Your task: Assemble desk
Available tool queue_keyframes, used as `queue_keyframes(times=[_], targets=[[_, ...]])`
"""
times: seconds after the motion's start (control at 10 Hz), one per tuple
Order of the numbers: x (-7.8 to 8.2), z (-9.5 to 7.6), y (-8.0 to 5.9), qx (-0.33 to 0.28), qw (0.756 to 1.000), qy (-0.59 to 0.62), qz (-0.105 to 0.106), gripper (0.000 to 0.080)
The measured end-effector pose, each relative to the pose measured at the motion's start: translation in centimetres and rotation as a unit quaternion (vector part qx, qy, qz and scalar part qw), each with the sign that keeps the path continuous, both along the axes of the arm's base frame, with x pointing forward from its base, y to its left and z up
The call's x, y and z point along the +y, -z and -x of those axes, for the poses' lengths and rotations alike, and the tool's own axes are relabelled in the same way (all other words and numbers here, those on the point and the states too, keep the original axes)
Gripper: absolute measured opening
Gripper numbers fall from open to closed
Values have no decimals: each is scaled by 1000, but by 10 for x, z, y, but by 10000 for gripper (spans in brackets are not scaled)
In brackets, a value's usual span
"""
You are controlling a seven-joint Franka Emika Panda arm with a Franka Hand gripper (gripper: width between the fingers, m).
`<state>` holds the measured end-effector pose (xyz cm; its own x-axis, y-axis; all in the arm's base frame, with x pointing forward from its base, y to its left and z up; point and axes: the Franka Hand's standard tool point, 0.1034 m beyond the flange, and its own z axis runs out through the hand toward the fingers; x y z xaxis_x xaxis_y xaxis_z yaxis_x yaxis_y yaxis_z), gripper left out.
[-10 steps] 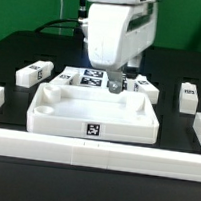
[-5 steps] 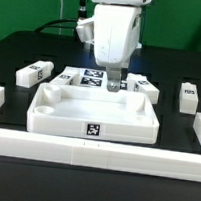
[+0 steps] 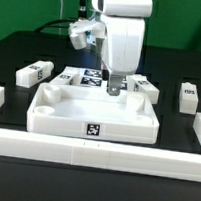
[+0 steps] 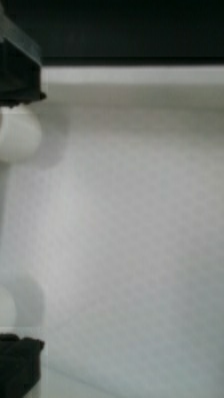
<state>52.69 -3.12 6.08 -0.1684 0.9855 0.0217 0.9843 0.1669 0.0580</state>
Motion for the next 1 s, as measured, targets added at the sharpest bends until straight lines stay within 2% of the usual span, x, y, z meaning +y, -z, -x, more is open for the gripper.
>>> queue_keyframes(times=[0.4, 0.5, 0.7, 0.8, 1.0], targets=[[0, 0, 1, 1, 1000, 7, 0, 649], [0, 10, 4, 6, 1000, 17, -1, 649], [5, 46, 21, 7, 1000, 17, -2, 649], [7, 58, 30, 18, 1000, 17, -4, 649], [9, 68, 49, 25, 999, 19, -7, 649]])
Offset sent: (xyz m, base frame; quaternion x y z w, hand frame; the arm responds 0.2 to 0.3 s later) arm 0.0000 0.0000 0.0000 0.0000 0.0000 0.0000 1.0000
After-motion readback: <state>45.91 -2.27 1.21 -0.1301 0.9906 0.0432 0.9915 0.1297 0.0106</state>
